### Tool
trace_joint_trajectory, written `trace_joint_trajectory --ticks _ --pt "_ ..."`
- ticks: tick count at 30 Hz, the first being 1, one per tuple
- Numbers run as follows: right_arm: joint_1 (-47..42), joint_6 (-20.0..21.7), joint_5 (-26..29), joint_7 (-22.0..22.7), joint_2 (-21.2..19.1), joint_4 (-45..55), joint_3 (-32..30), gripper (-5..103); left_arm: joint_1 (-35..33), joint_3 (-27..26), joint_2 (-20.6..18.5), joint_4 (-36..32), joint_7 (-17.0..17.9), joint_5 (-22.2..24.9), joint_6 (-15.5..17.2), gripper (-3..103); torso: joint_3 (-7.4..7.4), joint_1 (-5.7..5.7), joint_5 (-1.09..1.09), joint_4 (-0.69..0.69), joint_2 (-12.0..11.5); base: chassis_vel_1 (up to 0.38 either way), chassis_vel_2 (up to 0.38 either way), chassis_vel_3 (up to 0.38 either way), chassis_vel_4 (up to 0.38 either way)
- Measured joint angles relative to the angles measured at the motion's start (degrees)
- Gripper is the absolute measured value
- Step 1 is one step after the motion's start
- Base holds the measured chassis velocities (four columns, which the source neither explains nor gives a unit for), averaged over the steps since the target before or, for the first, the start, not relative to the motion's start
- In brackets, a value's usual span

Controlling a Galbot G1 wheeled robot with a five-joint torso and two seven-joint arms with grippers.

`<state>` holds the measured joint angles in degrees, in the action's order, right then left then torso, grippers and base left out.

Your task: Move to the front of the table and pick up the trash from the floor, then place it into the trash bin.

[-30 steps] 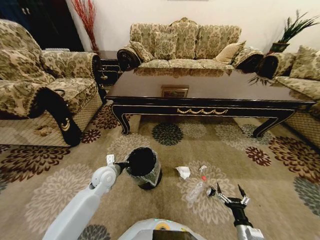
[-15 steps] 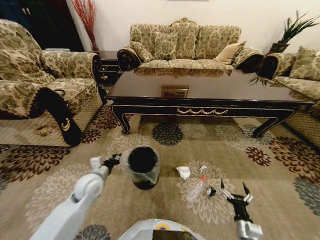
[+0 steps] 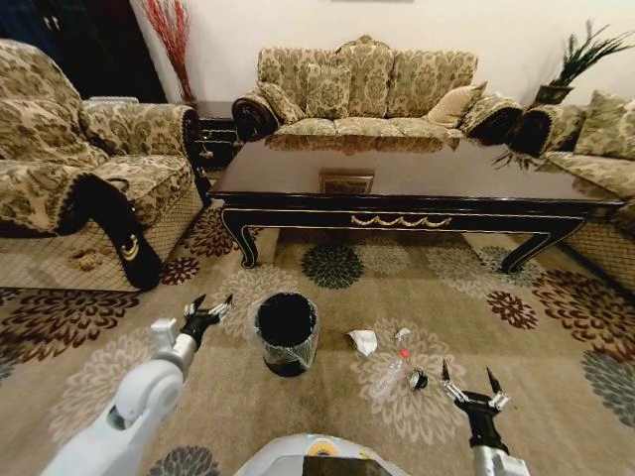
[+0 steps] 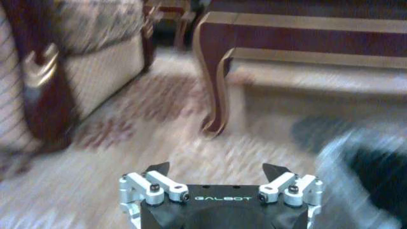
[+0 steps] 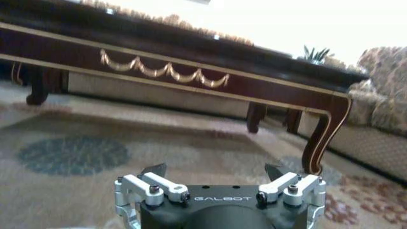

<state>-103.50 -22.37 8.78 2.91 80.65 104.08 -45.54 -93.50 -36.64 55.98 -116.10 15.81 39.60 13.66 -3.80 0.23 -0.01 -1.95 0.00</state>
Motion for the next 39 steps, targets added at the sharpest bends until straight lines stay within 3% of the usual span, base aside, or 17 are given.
trace_joint_trajectory --ticks 1,2,3,6,7,11,14,17,20,21,24,29,36,39 --pt "0.2 1.7 0.0 0.2 -0.4 0.0 0.1 100 0.4 2.1 -0.5 0.9 -2.2 2.4 1.9 99 0.0 0.0 -0.02 -0.05 0.0 0.0 0.0 0.0 0.0" --pt "0.2 2.3 0.0 0.3 -0.6 0.1 0.1 100 1.1 2.9 -1.2 1.1 -3.0 3.3 2.6 100 0.0 0.0 -0.04 -0.01 0.0 0.0 0.0 0.0 0.0" --pt "0.4 2.6 0.0 0.4 -0.8 0.1 0.1 100 2.3 3.6 -2.5 1.1 -4.4 3.6 2.6 100 0.0 0.0 -0.02 0.1 0.0 0.0 0.0 0.0 0.0" --pt "0.5 2.4 0.0 0.4 -0.8 0.0 0.1 100 3.0 4.0 -3.4 0.6 -6.2 3.0 1.4 100 0.0 0.0 0.07 0.09 0.0 -0.004 0.002 -0.008 -0.019" --pt "0.5 2.0 0.0 0.4 -0.7 0.0 -0.1 100 3.1 3.6 -4.2 -1.7 -7.2 2.4 0.1 100 0.0 0.0 -0.03 0.09 0.0 0.0 0.0 0.0 0.0" --pt "0.4 1.4 -0.1 0.3 -0.6 -0.7 -0.1 100 2.1 1.8 -5.2 -7.2 -6.9 3.8 0.0 100 0.0 0.0 0.05 0.04 0.0 0.0 0.0 0.0 0.0" --pt "0.5 1.1 -0.3 0.3 -0.2 -1.4 -0.1 100 1.3 0.0 -6.5 -13.1 -5.0 5.7 1.1 100 0.0 0.0 0.04 0.04 0.0 0.0 0.0 0.0 0.0" --pt "0.7 1.1 -0.4 0.4 -0.2 -1.4 -0.1 100 2.2 0.7 -6.7 -13.3 -4.1 6.0 1.8 100 0.0 0.0 0.04 0.05 0.0 0.0 0.0 0.0 0.0" --pt "1.4 1.7 -1.0 0.9 -0.8 -1.2 0.1 100 4.8 4.6 -5.3 -10.3 0.3 7.4 5.7 100 0.0 0.0 -0.01 0.07 0.0 0.0 0.0 0.0 0.0" --pt "1.4 1.7 -1.0 0.9 -0.8 -1.2 0.1 100 4.8 4.6 -5.3 -10.3 0.3 7.4 5.7 100 0.0 0.0 -0.01 0.07 0.0 0.0 0.0 0.0 0.0" --pt "1.9 2.3 -1.3 1.3 -1.7 -0.9 0.2 100 5.4 6.1 -4.2 -8.8 3.3 10.8 10.1 100 0.0 0.0 0.02 0.01 0.0 0.0 0.0 0.0 0.0" --pt "1.4 2.0 -1.3 1.4 -1.8 -1.3 0.0 100 8.9 9.3 -4.1 -6.0 5.7 14.9 14.5 100 0.0 0.0 0.01 0.07 0.0 0.0 0.0 0.0 0.0" --pt "1.0 1.6 -1.2 1.5 -1.4 -1.2 0.0 100 14.1 13.3 -2.9 -2.1 6.8 17.6 16.7 102 0.0 0.0 0.0 0.06 0.0 0.0 0.0 0.0 0.0" --pt "1.0 1.8 -1.3 1.8 -1.3 -1.3 0.0 100 14.9 14.4 -2.8 -1.9 7.4 18.2 18.2 95 0.0 0.0 0.02 0.05 0.0 0.0 0.0 0.0 0.0"
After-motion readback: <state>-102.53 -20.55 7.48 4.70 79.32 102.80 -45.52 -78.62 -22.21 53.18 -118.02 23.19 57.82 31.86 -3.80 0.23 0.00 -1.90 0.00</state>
